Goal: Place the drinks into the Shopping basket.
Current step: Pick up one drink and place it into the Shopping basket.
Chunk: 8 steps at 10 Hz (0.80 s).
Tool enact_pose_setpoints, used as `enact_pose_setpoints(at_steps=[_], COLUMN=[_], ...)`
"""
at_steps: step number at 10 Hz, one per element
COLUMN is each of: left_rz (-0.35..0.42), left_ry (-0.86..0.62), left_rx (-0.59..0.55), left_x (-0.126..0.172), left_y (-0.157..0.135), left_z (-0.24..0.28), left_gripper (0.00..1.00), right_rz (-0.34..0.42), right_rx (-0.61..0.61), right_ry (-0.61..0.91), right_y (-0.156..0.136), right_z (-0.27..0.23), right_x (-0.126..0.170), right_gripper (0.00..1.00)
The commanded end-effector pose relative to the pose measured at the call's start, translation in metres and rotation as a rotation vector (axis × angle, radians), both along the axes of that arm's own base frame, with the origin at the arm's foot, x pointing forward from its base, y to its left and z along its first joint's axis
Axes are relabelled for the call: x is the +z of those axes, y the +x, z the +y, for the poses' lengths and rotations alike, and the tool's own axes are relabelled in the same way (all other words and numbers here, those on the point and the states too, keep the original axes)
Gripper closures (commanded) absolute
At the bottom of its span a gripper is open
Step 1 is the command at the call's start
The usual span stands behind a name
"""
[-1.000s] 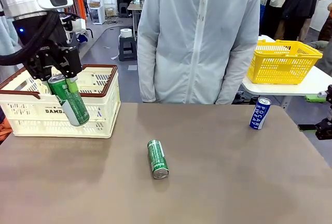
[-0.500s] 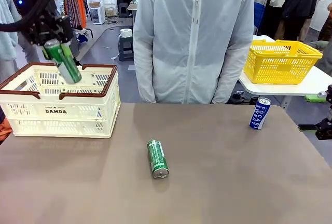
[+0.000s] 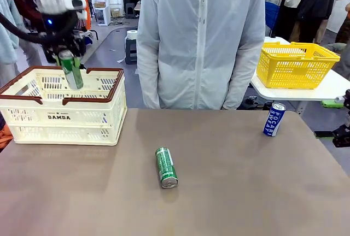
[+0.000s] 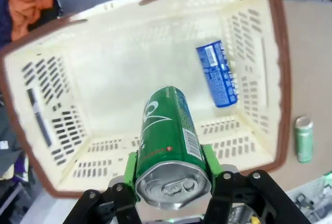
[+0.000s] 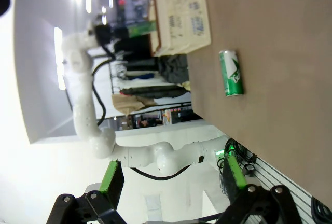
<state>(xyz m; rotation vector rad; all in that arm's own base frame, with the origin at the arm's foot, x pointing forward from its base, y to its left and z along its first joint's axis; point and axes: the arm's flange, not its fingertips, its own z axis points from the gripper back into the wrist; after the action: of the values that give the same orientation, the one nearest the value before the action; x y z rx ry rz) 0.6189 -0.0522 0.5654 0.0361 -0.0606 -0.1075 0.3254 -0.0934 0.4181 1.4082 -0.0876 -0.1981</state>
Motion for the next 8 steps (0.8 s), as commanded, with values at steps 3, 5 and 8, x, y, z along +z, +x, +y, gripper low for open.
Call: enact_pose_setpoints(at_steps=[3, 5, 8], left_rz=[0.006, 0.019, 0.063], left_ry=[-0.038, -0.057, -0.087], left_rx=[-0.030, -0.049, -0.091], left_x=[-0.063, -0.091, -0.121], left_y=[0.001, -0.012, -0.013], left_z=[0.002, -0.001, -0.006], left_gripper=[1.00, 1.00, 1.00], right_rz=[-0.015, -0.015, -0.015], right_rx=[-0.005, -0.005, -0.005], right_ry=[0.013, 0.013, 0.013], right_y=[0.002, 0.002, 0.002], right_z=[0.000, 0.000, 0.000], right_x=[0.003, 0.003, 0.003], right_gripper=[0.00, 0.00, 0.00])
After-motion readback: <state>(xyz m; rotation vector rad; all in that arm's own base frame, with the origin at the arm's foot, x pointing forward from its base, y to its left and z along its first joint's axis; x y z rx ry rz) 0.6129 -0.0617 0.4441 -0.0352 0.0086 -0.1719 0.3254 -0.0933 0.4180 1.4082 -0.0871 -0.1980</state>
